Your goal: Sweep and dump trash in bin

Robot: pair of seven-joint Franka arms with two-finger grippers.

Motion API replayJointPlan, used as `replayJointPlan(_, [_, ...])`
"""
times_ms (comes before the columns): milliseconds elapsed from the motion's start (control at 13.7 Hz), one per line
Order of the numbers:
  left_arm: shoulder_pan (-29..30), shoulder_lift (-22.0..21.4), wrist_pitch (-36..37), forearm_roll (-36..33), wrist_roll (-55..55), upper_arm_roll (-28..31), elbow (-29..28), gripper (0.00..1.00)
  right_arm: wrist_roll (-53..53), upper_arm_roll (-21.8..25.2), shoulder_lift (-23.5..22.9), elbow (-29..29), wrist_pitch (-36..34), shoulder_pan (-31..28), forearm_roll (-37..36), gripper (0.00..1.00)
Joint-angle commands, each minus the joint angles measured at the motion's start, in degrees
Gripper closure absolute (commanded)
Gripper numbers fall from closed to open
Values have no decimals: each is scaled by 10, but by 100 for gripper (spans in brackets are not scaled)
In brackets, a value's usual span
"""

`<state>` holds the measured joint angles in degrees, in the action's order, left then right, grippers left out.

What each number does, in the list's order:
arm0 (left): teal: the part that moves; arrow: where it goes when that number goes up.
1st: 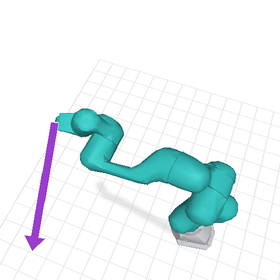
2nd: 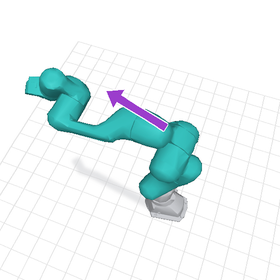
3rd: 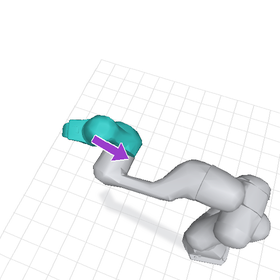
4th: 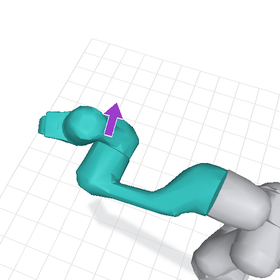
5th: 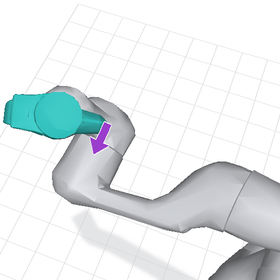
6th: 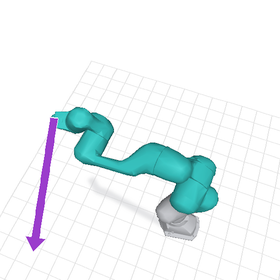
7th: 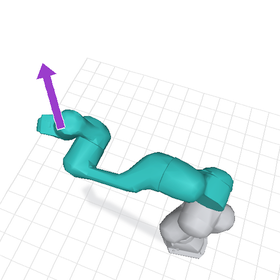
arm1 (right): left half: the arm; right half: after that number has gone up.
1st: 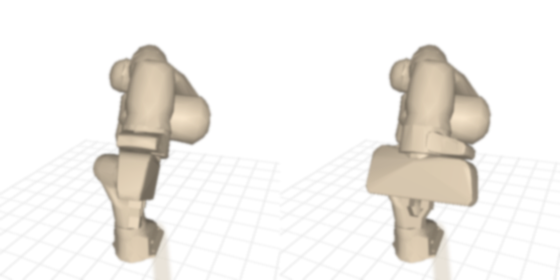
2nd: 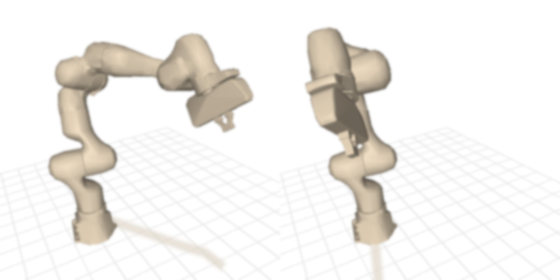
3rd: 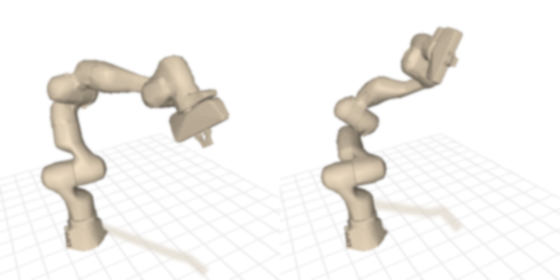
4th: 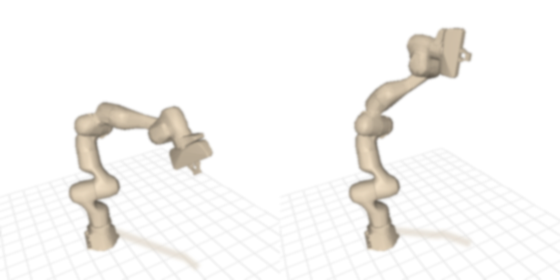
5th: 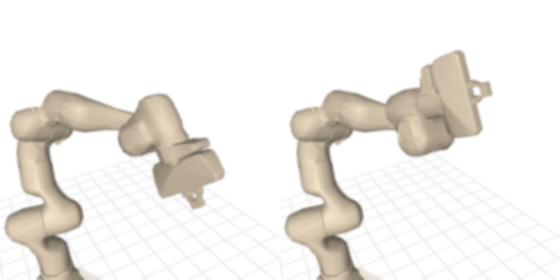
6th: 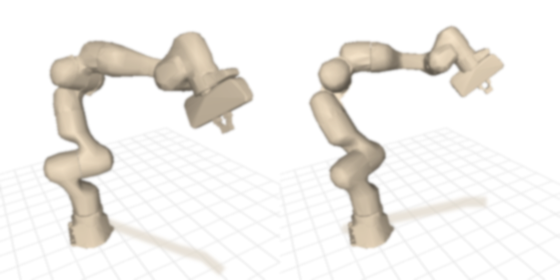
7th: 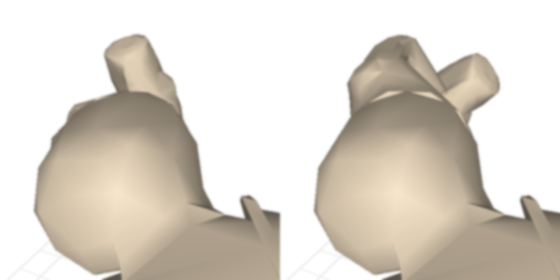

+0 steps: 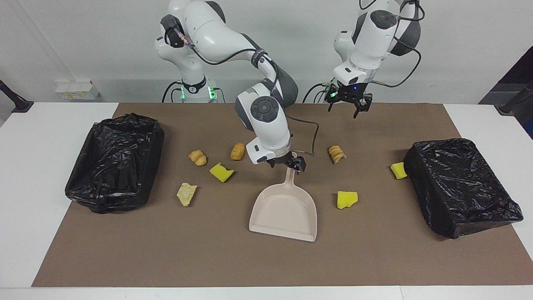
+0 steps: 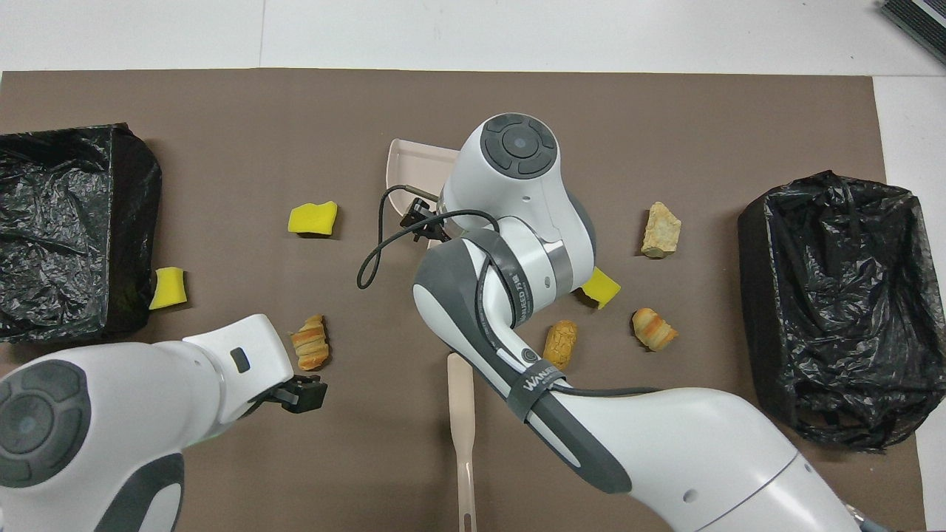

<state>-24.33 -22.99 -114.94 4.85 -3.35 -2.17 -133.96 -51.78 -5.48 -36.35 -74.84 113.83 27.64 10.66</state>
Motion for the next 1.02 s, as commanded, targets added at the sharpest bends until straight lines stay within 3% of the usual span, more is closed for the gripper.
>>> replayJointPlan(0, [-64, -31, -11, 6, -60, -1, -42, 0, 22, -1, -22, 14, 9, 14, -9, 0])
replayJointPlan(219, [-86, -29, -18, 6, -95, -34, -66, 0, 29, -1, -22, 1, 10, 21, -38, 0])
replayJointPlan(293, [-87, -29, -26, 6, -110, -43, -74, 0, 30, -1, -22, 1, 10, 23, -39, 10])
replayJointPlan(366, [-88, -30, -34, 6, -112, -46, -79, 0, 31, -1, -22, 1, 10, 23, -40, 41])
replayJointPlan(439, [-94, -28, -42, 6, -124, -47, -82, 0, 30, -1, -23, 1, 10, 23, -39, 84])
replayJointPlan(512, [-114, -28, -55, 6, -137, -46, -90, 0, 31, -1, -23, 1, 10, 23, -38, 100])
replayJointPlan(951, [-203, 7, -161, 6, -231, -47, -134, 0, 61, -1, -15, 7, 7, 12, -38, 100])
